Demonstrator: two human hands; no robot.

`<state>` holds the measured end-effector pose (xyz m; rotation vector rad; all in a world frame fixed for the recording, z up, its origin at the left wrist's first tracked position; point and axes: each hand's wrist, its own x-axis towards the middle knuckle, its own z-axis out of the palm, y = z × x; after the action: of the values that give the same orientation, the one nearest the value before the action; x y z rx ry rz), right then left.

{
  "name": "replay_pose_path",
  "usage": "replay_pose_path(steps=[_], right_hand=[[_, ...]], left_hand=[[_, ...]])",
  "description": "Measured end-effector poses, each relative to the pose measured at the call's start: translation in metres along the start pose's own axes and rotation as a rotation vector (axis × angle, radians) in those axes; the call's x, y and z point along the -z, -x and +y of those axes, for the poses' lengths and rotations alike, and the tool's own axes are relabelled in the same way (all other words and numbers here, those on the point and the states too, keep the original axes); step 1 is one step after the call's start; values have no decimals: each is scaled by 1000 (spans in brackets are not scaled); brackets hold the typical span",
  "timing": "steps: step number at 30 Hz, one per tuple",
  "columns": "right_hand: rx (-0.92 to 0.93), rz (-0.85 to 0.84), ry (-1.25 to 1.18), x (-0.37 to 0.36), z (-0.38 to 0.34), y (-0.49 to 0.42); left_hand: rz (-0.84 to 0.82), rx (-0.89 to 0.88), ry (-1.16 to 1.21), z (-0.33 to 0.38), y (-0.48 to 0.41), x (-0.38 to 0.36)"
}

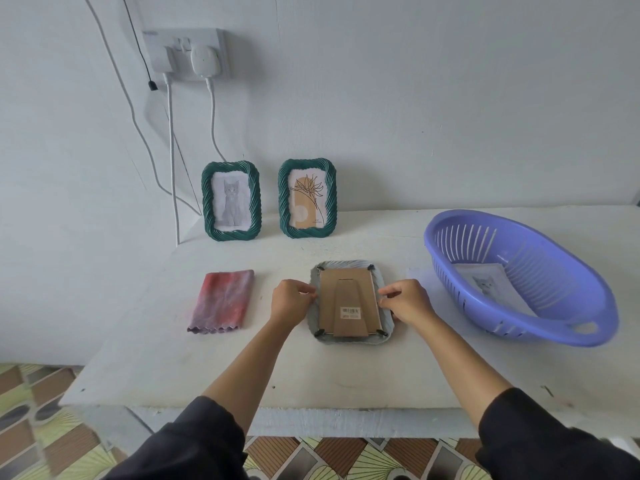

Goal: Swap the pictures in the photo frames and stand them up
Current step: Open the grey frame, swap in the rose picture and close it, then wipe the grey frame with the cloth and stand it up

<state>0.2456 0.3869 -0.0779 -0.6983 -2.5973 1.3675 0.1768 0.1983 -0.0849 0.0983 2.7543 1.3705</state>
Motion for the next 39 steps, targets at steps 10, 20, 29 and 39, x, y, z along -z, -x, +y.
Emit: replay_pose_path(steps=[10,20,29,39], right_hand=[[325,247,238,31,-53,6],[553,-184,102,2,-123,21],[232,-134,141,-40,-38,-10],[266,23,402,-63,3,-5]], left_hand=[[1,-1,211,19,-2,-1],[-284,231,821,64,-1,31],[-106,122,330,-6,-12,25],[33,-188,-251,-30,-19,-9]])
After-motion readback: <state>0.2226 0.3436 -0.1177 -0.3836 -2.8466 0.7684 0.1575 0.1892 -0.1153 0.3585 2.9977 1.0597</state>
